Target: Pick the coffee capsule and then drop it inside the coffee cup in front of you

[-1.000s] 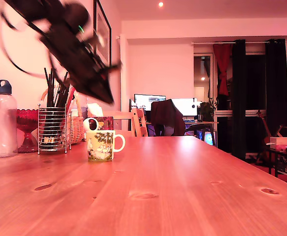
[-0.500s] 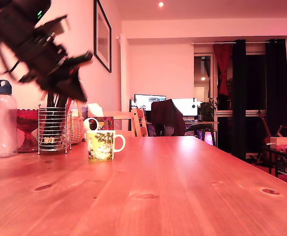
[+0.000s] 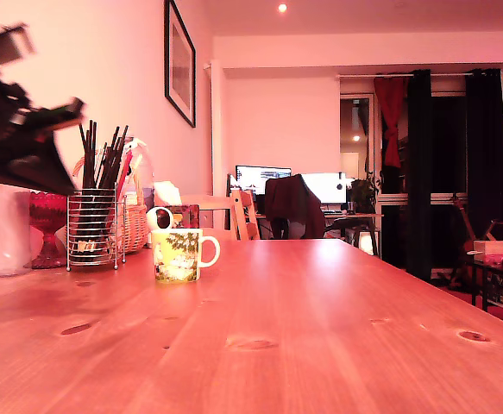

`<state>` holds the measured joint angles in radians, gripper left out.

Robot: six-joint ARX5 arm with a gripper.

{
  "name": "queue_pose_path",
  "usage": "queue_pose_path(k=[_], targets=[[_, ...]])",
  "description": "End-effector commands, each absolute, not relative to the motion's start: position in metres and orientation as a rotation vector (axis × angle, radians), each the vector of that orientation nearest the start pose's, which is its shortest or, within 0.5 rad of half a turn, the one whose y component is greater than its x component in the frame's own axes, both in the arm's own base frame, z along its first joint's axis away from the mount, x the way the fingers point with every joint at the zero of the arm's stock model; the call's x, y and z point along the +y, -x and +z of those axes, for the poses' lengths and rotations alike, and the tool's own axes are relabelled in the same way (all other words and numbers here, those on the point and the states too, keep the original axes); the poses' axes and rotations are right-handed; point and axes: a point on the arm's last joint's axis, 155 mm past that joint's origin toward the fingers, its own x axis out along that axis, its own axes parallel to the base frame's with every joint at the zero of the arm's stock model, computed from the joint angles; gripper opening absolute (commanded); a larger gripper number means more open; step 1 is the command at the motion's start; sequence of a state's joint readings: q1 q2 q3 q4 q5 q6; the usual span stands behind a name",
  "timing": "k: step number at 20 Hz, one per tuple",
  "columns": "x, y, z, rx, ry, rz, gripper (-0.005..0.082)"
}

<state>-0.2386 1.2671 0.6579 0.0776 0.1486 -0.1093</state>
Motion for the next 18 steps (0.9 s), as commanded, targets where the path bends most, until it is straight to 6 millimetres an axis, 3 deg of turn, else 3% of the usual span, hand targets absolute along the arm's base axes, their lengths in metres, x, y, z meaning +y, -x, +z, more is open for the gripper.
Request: queue_pose_path(k=[1,9,18], targets=[[-0.109,-0.369,0.138,0.540,0.104,-0.324,-0.0016],[-0.070,-0.341,0.136,0.485,0.134,-0.237,-0.0016],[-0.052,-0.309,0.138,0.396,0.133,-0.185,-0.0016]])
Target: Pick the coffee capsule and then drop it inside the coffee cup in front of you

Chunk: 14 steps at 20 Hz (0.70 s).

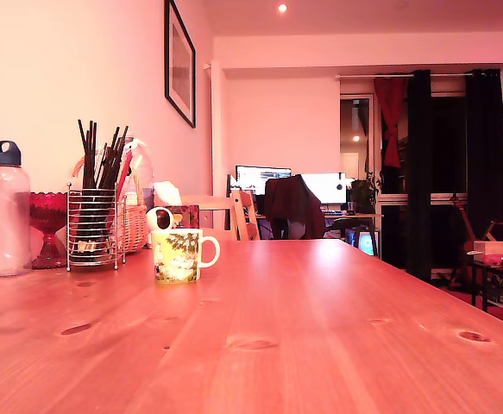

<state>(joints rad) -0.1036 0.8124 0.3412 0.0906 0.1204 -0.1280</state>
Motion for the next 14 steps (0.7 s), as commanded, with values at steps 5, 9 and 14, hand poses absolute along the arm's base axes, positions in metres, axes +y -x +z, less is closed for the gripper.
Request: queue_pose_path(k=[5,9,14], targets=[[-0.048,-0.294,0.137,0.350,0.131,-0.178,-0.0016],[-0.050,-0.285,0.136,0.315,0.132,-0.193,-0.0021],[-0.047,-0.274,0.128,0.317,0.135,-0.190,-0.0021]])
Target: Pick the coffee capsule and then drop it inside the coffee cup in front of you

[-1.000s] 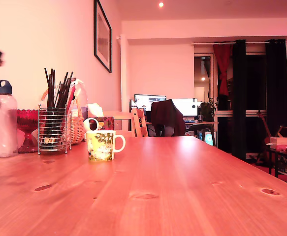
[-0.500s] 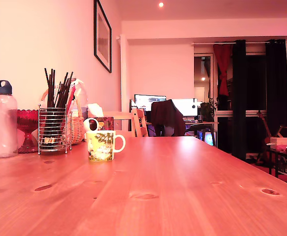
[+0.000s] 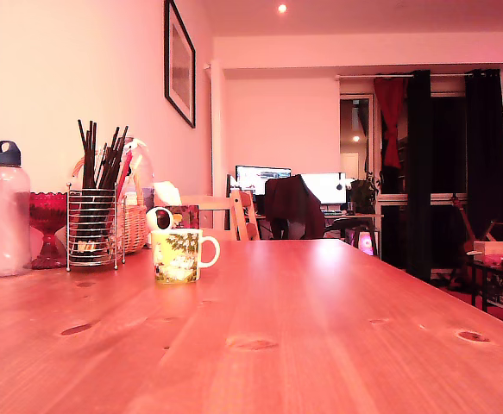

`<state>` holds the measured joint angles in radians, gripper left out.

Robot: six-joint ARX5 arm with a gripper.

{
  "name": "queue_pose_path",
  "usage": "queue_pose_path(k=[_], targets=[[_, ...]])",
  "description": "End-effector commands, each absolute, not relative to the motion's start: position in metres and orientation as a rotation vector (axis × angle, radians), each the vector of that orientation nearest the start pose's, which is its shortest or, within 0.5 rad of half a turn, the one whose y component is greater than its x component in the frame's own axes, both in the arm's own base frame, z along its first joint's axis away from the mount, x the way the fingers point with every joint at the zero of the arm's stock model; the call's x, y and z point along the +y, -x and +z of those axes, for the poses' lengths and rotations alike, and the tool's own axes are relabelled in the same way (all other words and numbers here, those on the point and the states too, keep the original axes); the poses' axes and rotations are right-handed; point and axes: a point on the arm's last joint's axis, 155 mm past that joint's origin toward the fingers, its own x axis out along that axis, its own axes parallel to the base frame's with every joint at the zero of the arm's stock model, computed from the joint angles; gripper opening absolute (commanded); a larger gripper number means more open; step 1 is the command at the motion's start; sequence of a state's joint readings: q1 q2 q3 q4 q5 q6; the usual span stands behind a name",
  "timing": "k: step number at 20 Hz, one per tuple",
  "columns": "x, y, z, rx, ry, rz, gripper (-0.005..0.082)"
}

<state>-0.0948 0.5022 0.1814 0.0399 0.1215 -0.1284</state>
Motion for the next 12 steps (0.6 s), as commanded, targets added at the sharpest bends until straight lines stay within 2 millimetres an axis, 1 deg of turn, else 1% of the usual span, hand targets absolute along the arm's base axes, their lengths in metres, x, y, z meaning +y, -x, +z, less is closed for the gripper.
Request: queue_pose_path(k=[1,5,12], targets=[[-0.046,-0.271,0.126,0.318,0.136,-0.185,-0.0021],[-0.038,-0.262,0.122,0.317,0.140,-0.161,-0.0021],[-0.036,-0.251,0.130,0.285,0.140,-0.156,-0.0021]])
